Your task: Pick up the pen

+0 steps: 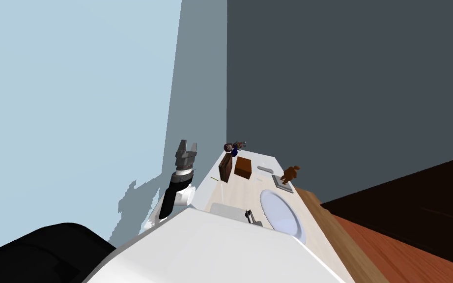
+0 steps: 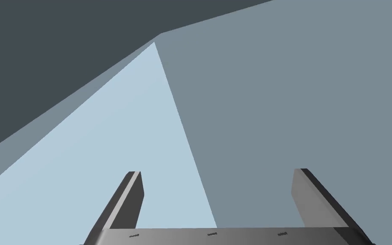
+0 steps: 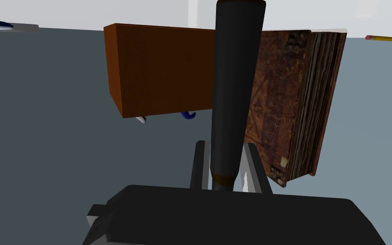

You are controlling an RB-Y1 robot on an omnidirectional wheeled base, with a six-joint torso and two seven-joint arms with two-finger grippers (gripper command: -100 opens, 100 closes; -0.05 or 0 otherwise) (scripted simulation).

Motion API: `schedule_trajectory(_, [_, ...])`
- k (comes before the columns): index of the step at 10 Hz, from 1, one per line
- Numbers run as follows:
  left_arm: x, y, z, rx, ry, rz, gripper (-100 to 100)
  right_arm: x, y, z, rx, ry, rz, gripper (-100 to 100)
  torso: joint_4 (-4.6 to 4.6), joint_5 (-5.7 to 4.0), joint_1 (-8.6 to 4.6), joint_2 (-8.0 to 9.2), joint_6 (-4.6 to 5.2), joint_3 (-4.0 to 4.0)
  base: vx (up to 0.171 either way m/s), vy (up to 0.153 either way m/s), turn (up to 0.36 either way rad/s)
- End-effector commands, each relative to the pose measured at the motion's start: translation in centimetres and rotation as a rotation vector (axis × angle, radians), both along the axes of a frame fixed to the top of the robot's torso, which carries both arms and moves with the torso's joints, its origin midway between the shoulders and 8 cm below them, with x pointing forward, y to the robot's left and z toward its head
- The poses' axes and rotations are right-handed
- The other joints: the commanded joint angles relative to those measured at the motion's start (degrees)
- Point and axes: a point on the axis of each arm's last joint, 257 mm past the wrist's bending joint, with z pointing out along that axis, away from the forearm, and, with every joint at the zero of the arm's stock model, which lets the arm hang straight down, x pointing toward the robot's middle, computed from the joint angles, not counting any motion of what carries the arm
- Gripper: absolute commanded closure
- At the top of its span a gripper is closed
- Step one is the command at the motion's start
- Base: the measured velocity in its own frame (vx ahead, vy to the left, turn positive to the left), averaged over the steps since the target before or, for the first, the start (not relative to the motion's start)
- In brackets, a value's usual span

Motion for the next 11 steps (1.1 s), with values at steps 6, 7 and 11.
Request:
schedule_trajectory(6, [0.0, 0.0, 0.0, 0.000, 0.000, 0.000, 0, 3.8, -7.7, -1.5, -0.040, 0.024, -0.142, 100, -0.52, -0.33, -0.60, -0.02, 0.17, -0.27, -0.156, 0.020, 0.278])
schedule_trajectory(7, [0.0, 0.0, 0.0, 0.000, 0.000, 0.000, 0, 4.7, -10.0, -2.0, -0.042, 0.037, -0.189, 100, -0.58, -0.34, -0.72, -0.11, 0.25, -0.34, -0.187, 0.042, 0.385])
schedule_trajectory(11, [0.0, 0.0, 0.0, 0.000, 0.000, 0.000, 0, 7.5, -16.0, -1.8, -0.046, 0.035, -0.319, 100, -0.71, -0.45, -0.98, -0.27, 0.28, -0.47, -0.177, 0.039, 0.326])
